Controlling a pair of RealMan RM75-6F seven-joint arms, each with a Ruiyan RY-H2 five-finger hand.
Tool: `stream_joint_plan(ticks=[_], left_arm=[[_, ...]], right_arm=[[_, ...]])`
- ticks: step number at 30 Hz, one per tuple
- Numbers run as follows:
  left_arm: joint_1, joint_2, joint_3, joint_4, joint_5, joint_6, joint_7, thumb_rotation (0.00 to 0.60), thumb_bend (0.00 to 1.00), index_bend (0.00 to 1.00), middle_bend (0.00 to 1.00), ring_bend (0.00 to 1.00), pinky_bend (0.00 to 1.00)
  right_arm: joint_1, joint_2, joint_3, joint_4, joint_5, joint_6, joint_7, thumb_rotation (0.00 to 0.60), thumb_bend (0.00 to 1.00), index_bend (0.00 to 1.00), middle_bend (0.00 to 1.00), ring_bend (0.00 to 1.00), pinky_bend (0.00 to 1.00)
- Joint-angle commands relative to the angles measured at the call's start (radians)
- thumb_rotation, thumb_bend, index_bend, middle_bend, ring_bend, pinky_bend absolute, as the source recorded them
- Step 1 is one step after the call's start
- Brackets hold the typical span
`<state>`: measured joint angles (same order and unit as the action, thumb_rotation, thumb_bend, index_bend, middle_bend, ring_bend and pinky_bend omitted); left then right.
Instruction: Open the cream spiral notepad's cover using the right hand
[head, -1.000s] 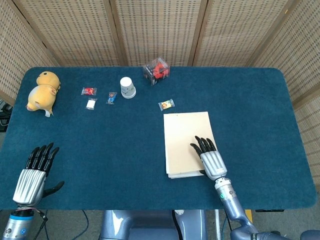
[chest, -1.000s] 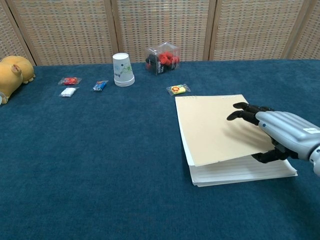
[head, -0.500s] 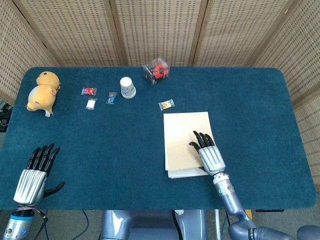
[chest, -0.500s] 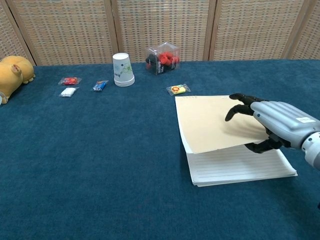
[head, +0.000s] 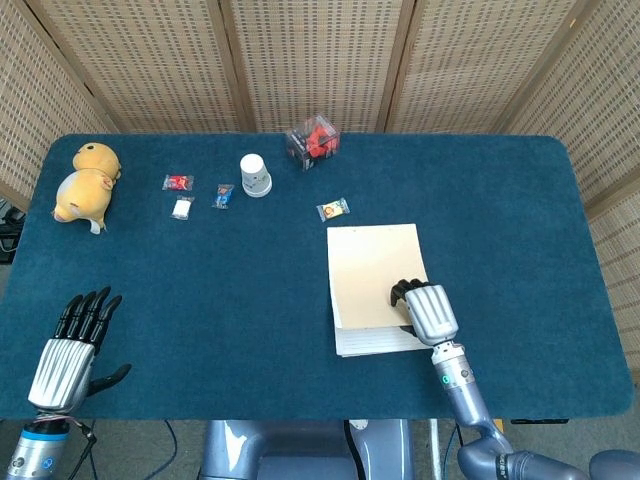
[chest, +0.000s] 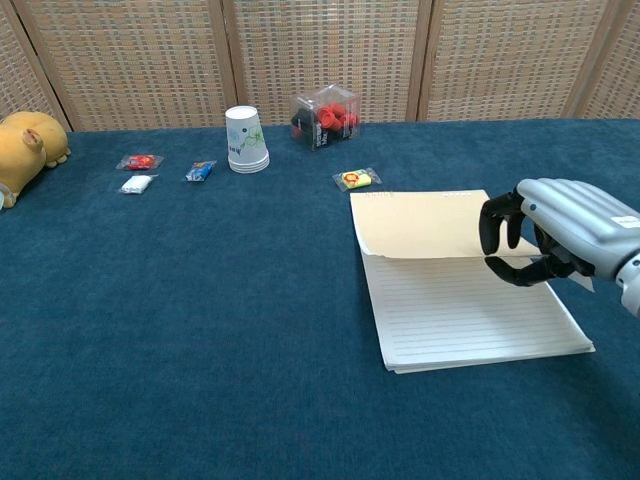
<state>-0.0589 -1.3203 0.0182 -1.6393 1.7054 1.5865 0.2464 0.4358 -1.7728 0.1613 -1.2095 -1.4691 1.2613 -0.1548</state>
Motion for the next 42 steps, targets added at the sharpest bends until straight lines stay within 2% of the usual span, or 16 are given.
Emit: stream_joint_plan(ticks=[1,6,19,32,42], left_arm=[[0.000,-0.001,0.000,0.001,0.000,0.000,0.000,0.600,0.01,0.00,0.00,0.00,0.04],[0.000,-0.002,0.000,0.002,0.002,0.002,0.001,0.600,0.01,0.00,0.00,0.00,0.04],[0.000,-0.008,0.002,0.004,0.002,-0.003,0.013,0.600,0.01,0.00,0.00,0.00,0.04],[0.002,-0.011,0.005,0.001,0.008,0.000,0.023,0.600,0.01,0.00,0.00,0.00,0.04],[0.003,-0.010,0.007,-0.002,0.014,0.004,0.022,0.600,0.01,0.00,0.00,0.00,0.04]], right_arm=[[-0.005,0.001,-0.011,0.016,-0.011,0.014,0.025,0.600,0.60,0.67,0.66,0.58,0.73],[-0.012,0.011,-0.031,0.029,-0.027,0.025,0.060,0.600,0.59,0.68,0.71,0.62,0.79],[-0.062,0.109,-0.117,-0.018,-0.145,0.141,0.184,0.600,0.58,0.69,0.72,0.63,0.80],[-0.120,0.199,-0.226,-0.070,-0.263,0.229,0.205,0.600,0.59,0.70,0.72,0.64,0.80],[-0.173,0.237,-0.283,-0.076,-0.308,0.280,0.225,0.600,0.59,0.70,0.73,0.64,0.81]])
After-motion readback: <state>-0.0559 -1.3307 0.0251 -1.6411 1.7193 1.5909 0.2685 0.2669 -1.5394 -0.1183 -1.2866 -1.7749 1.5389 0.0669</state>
